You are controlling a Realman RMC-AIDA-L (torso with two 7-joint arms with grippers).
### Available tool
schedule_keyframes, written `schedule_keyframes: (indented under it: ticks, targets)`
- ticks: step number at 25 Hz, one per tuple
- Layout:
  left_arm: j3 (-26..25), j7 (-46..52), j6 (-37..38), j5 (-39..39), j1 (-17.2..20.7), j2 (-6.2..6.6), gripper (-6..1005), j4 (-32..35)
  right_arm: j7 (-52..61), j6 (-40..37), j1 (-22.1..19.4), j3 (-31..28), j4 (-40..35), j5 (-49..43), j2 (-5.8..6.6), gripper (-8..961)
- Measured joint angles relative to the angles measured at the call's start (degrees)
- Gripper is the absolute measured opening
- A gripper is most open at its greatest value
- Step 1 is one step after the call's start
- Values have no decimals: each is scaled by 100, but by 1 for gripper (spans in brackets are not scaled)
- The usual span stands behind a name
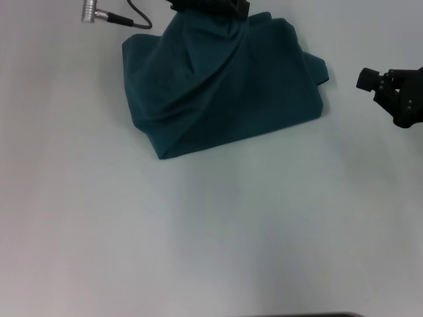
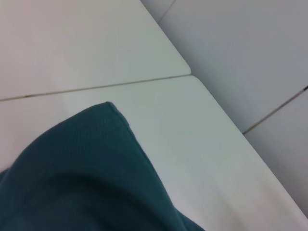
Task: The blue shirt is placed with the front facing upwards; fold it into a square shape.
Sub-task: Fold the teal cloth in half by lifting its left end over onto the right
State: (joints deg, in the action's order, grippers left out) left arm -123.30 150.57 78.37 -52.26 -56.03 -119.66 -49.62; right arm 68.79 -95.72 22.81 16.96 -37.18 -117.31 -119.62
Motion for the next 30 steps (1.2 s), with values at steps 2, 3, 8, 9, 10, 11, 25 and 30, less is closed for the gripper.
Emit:
schedule_keyframes:
  ticks: [2,3,8,9,10,11,25,30]
  targets:
    - [17,49,-70,12,-33,1,17,8,4,-6,-5,0,0,-2,0,13]
    - [22,73,-121,24,-56,2,17,12,6,-8,-6,0,0,-2,0,13]
    - [65,151,-249,55,-160,-20,16,57,15,-9,-10,0,1,-10,0,14]
    - [73,156,-257,56,-187,-24,16,82,16,-9,-12,2,1,-12,0,14]
    - [74,157,-263,57,-206,-28,16,108,16,-9,-15,4,1,-12,0,14]
    - [78,157,-273,57,-232,-33,16,132,17,-9,-16,6,1,-12,0,14]
    - [196,393,-661,83,-815,57,98,962,20,23,2,29,4,-11,10,16]
    - [177,316,-991,100,-966,-99,149,984,29,109,71,181,17,-11,4,17]
